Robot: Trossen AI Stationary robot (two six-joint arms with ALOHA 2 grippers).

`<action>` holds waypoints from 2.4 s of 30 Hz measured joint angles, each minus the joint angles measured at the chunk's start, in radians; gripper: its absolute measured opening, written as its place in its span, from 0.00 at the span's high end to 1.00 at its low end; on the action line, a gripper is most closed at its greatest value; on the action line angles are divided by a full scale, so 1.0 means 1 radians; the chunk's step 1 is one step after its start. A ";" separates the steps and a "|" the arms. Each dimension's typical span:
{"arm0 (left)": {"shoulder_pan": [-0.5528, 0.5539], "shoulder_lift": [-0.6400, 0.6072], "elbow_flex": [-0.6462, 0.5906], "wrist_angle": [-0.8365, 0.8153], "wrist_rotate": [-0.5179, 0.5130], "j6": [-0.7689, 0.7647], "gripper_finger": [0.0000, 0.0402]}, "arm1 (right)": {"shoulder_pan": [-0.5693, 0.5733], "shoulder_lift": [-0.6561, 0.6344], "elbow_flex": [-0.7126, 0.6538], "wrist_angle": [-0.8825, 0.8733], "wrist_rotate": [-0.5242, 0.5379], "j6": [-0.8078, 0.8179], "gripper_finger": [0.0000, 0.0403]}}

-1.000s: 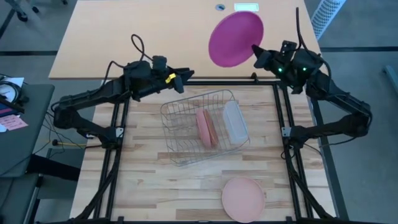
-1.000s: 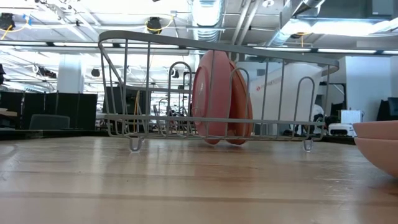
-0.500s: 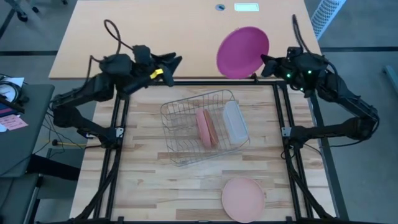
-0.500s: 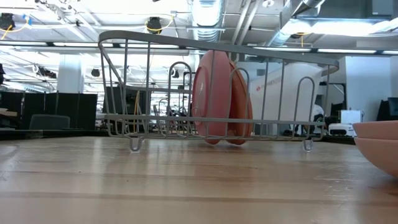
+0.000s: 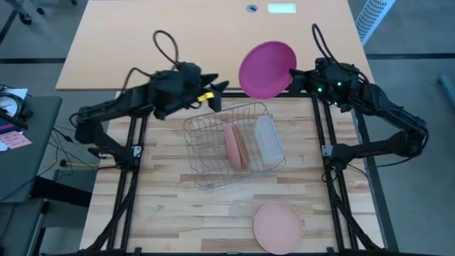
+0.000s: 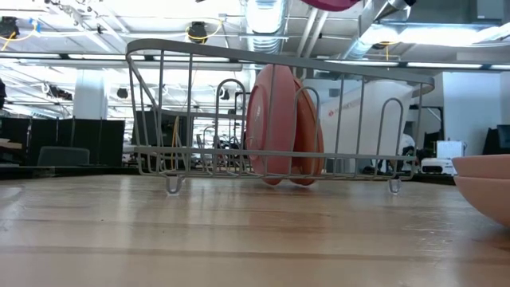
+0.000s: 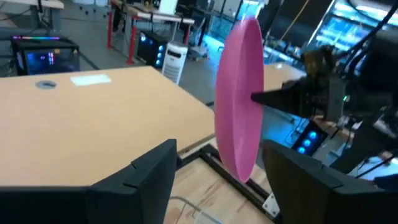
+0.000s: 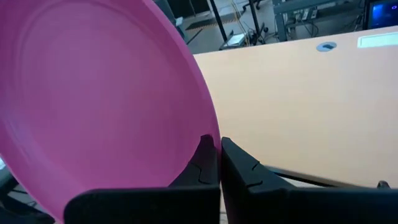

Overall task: Sort dishes
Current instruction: Put the pink plate in the dish rack

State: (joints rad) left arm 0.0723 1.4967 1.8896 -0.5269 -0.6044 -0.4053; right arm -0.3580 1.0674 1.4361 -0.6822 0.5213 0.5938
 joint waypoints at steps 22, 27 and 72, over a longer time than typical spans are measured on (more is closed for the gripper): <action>0.006 0.075 0.001 0.021 -0.018 -0.009 0.37 | 0.017 0.032 0.000 -0.044 0.000 0.000 1.00; 0.015 0.063 0.001 -0.008 0.000 -0.106 0.37 | 0.022 0.033 0.000 -0.044 0.000 0.008 1.00; 0.119 0.049 0.000 -0.156 0.204 -0.039 0.60 | 0.093 0.115 -0.001 -0.039 -0.026 0.112 1.00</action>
State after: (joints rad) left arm 0.1917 1.5459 1.8896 -0.6833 -0.4007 -0.4440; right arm -0.2649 1.1820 1.4353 -0.7216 0.4953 0.7059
